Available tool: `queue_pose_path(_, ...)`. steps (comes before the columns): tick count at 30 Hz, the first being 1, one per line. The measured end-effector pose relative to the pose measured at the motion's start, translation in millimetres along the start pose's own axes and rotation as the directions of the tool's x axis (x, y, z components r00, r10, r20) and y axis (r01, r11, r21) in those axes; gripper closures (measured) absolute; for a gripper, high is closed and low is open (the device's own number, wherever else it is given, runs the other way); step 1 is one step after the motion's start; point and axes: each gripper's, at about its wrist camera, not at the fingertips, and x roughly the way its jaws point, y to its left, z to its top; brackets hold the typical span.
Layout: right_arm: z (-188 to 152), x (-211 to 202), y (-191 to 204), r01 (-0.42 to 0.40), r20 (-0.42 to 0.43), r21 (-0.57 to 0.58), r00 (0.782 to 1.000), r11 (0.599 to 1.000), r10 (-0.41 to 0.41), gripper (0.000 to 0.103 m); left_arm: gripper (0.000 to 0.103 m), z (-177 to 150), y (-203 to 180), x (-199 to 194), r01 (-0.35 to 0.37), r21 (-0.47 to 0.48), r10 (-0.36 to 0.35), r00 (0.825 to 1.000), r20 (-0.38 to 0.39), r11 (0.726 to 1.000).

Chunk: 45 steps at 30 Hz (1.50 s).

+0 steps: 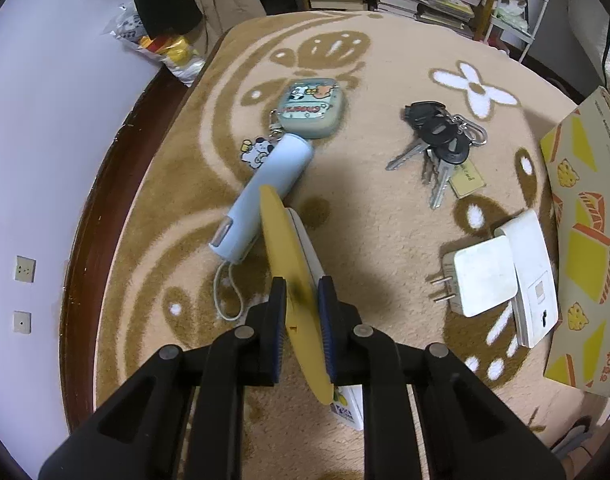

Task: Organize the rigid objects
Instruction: 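Lift the yellow board upright with the left tool and carry it toward the box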

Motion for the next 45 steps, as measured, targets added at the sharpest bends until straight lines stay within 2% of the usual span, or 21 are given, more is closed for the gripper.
queue_pose_path(8, 0.1, 0.0, 0.1, 0.001, 0.0, -0.001, 1.0, 1.0, -0.001, 0.095, 0.086, -2.6, 10.8, -1.7, 0.014, -0.036, -0.015, 1.0, -0.007, 0.999)
queue_pose_path(13, 0.4, 0.1, -0.2, 0.001, -0.001, -0.002, 1.0, 1.0, -0.001, 0.095, 0.086, -4.4, 22.8, 3.1, 0.023, -0.09, -0.026, 0.999, -0.033, 0.996)
queue_pose_path(17, 0.5, 0.2, -0.2, 0.002, -0.001, -0.003, 1.0, 1.0, -0.002, 0.095, 0.091, -7.6, 19.9, 11.2, 0.038, -0.074, -0.042, 0.998, -0.052, 0.997)
queue_pose_path(19, -0.2, 0.3, -0.2, 0.001, 0.0, -0.002, 1.0, 1.0, -0.001, 0.095, 0.094, -8.7, 15.7, 15.4, 0.017, -0.065, -0.021, 0.998, -0.057, 0.998)
queue_pose_path(24, 0.6, 0.2, -0.1, 0.001, -0.001, -0.002, 1.0, 1.0, -0.001, 0.095, 0.096, -7.6, 11.6, 4.6, -0.002, -0.059, 0.001, 1.0, -0.014, 0.998)
queue_pose_path(30, 0.9, 0.1, 0.1, 0.002, -0.002, -0.005, 1.0, 1.0, -0.002, 0.095, 0.096, -3.8, 13.6, -27.5, -0.062, -0.079, 0.067, 0.996, 0.065, 0.995)
queue_pose_path(34, 1.1, 0.0, 0.1, 0.003, -0.001, -0.006, 1.0, 1.0, -0.003, 0.095, 0.096, 0.1, 3.7, -60.1, -0.079, -0.075, 0.089, 0.986, 0.139, 0.994)
queue_pose_path(39, 1.2, 0.1, 0.4, 0.003, -0.002, -0.004, 1.0, 1.0, -0.003, 0.095, 0.096, 2.9, -18.7, -101.4, -0.122, -0.057, 0.132, 0.966, 0.224, 0.991)
queue_pose_path(43, 1.4, -0.7, -0.1, 0.003, -0.002, -0.006, 1.0, 1.0, -0.003, 0.095, 0.096, 2.1, -41.7, -127.6, -0.113, -0.055, 0.124, 0.953, 0.277, 0.992)
queue_pose_path(45, 1.2, -0.7, -0.3, 0.003, -0.001, -0.006, 1.0, 1.0, -0.003, 0.095, 0.096, 1.8, -58.8, -138.4, -0.088, -0.038, 0.095, 0.948, 0.304, 0.995)
